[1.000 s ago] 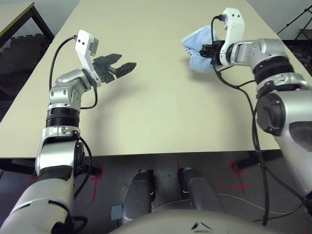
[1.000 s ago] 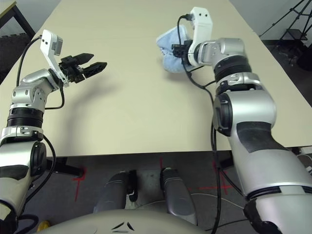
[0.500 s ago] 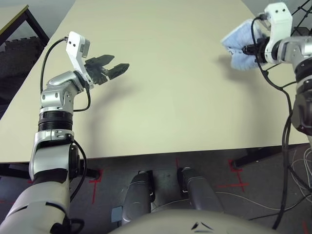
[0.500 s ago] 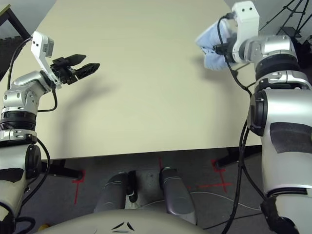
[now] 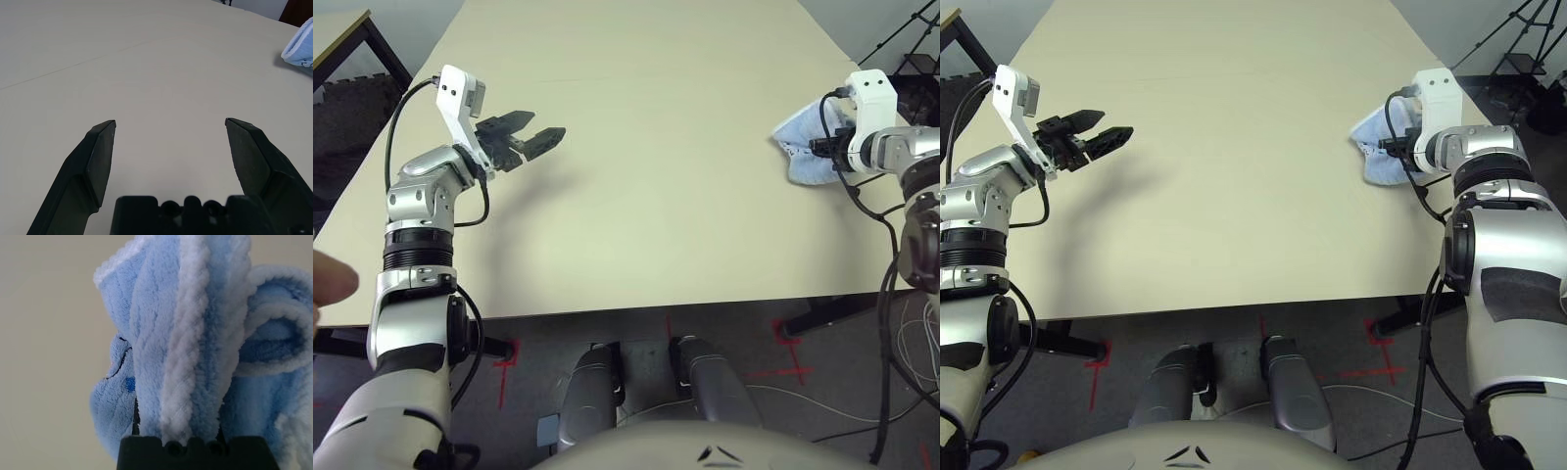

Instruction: Wipe the water off the table with a rag.

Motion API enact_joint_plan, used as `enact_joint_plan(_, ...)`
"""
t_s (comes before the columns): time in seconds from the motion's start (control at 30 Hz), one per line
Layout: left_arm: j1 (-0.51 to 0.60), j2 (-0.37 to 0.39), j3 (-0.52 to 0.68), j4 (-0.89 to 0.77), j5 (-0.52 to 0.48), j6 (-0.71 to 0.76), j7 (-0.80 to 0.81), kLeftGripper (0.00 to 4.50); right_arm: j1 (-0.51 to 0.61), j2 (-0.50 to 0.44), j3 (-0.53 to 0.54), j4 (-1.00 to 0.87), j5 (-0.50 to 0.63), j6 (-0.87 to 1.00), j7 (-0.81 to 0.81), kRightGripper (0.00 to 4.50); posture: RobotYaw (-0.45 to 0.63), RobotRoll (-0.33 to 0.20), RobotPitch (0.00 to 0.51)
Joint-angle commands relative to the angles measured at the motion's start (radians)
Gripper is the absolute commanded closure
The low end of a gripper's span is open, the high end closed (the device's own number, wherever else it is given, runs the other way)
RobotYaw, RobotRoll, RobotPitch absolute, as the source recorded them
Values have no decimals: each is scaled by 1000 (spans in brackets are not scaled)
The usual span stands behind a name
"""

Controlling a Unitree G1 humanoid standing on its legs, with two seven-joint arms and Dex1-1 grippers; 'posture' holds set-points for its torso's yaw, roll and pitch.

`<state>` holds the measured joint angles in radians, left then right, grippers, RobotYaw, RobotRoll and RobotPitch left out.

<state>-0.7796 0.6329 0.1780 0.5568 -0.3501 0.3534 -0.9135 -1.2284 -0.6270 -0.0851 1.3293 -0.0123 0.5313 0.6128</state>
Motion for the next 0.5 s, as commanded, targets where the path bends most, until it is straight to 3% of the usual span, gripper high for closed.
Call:
enact_joint_plan(0.03,11,12,6,-21,1,11,4,0,9,5,-6,6,-3,23,32,4477,-129,0,152)
enact_joint_plan(0.1,11,12,6,-20,2,11,4,0,14,2,-1,5,-16,16,22,4477,-131,0,150)
enact_joint_plan(0.2,8,11,5,-16,3,9,7,0,8,-10,10,0,-35,-11,18,3620,-133,0,149)
enact_joint_plan(0.4,5,13,16,-13,3,1,28,0,-23,-70,147,-30,-173,-156,77,1343,-133,0,146)
enact_joint_plan(0.5,8,8,38,-16,0,-14,64,0,-45,-100,144,-45,-172,-189,93,191,-132,0,146)
